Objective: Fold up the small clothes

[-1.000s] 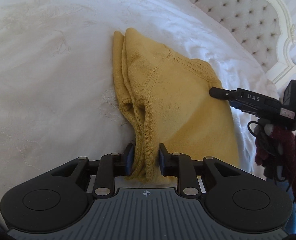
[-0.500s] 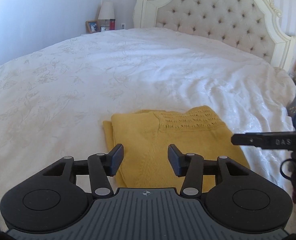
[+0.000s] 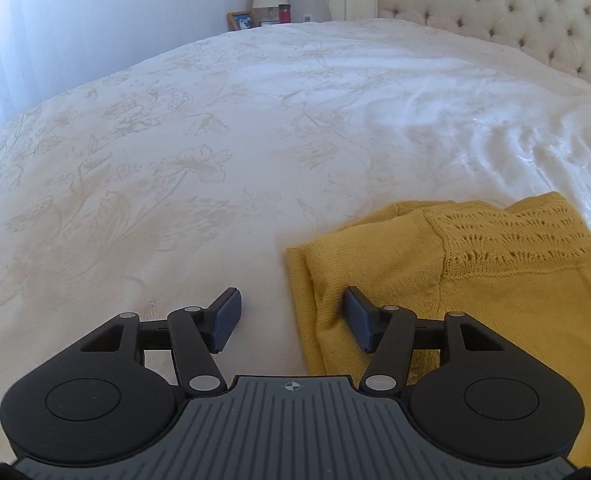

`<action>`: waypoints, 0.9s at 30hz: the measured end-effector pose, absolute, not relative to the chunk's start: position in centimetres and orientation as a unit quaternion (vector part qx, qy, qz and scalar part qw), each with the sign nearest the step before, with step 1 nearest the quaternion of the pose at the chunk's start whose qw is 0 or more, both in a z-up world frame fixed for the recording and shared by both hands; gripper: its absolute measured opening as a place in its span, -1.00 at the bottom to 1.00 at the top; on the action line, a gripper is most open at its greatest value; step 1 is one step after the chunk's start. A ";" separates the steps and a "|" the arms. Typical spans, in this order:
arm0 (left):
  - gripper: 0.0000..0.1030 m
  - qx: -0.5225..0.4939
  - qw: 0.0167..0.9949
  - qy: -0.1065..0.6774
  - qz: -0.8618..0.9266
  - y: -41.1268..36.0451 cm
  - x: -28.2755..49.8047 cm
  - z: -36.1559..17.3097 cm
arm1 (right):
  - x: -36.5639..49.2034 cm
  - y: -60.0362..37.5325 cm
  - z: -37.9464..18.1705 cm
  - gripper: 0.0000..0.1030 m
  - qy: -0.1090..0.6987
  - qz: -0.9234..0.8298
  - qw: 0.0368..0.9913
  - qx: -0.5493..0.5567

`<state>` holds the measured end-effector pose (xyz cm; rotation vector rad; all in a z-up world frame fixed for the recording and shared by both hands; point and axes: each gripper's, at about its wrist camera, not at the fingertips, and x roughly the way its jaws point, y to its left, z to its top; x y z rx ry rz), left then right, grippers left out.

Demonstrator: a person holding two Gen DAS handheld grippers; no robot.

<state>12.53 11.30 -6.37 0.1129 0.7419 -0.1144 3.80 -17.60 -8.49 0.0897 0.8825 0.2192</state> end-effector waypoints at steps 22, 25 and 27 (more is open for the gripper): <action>0.95 0.028 0.921 0.387 -0.033 12.6 14.7 -6.6 | 14.2 -17.6 -9.6 0.82 0.357 0.053 0.931 0.057; 0.99 0.019 0.919 0.391 -0.032 13.0 15.1 -6.3 | 14.1 -18.1 -9.1 0.89 0.346 0.042 0.935 0.064; 0.99 0.018 0.921 0.388 -0.026 13.0 15.0 -5.7 | 13.5 -18.3 -8.2 0.90 0.328 0.033 0.942 0.064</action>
